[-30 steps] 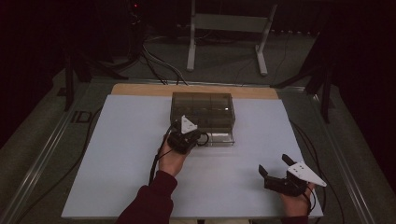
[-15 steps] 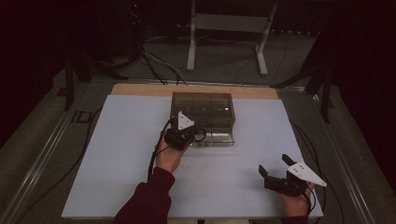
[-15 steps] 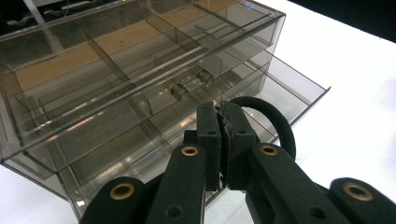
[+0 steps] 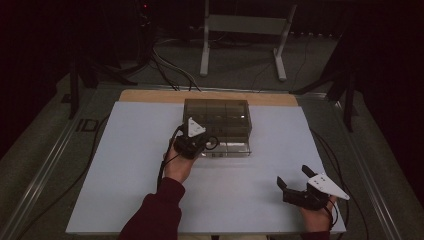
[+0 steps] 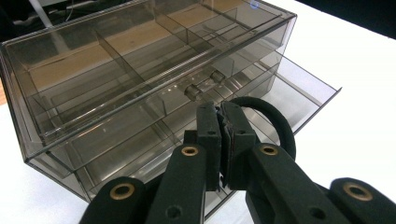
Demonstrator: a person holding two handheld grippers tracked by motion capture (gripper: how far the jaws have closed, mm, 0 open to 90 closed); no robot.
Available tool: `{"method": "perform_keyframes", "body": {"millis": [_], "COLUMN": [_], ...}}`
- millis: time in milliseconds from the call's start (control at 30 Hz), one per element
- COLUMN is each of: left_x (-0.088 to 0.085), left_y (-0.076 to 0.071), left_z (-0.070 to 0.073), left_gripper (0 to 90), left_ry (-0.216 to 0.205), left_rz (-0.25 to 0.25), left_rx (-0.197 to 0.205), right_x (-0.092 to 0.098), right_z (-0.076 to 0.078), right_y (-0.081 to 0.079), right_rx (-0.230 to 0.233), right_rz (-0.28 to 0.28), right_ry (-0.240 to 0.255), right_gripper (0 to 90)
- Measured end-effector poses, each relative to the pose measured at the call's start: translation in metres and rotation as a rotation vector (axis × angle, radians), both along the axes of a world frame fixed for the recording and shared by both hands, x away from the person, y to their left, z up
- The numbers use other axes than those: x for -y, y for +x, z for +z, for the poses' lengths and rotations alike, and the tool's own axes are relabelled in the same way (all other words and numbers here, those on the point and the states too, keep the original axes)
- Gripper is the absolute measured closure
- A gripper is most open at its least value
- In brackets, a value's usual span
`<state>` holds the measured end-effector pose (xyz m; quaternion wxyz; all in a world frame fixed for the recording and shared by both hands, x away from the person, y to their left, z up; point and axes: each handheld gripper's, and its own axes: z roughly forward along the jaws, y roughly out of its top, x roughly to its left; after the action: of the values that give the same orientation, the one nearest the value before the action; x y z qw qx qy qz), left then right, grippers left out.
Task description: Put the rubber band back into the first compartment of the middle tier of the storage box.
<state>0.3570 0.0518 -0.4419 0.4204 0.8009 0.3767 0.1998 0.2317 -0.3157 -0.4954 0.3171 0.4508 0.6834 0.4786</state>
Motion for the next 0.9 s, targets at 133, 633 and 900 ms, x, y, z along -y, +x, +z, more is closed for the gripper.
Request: {"method": "perform_keyframes", "body": {"millis": [133,633,900], "left_x": [-0.002,-0.013,-0.019], "left_y": [0.001,0.004,0.006], "left_z": [0.0,0.002,0.001], "left_gripper": [88.3,88.3,88.3], "left_ry": [0.001,-0.003,0.001], "left_rz": [0.003,0.024,0.037], "left_rx": [0.0,0.005,0.006], "right_x": [0.0,0.0,0.0], "right_z": [0.0,0.0,0.0], "right_y": [0.0,0.0,0.0], "right_rx": [-0.002,-0.002,-0.001], "right_rz": [0.0,-0.001,-0.001], "right_ry": [-0.001,-0.001,0.0], "right_gripper": [1.6,1.6,1.6]}}
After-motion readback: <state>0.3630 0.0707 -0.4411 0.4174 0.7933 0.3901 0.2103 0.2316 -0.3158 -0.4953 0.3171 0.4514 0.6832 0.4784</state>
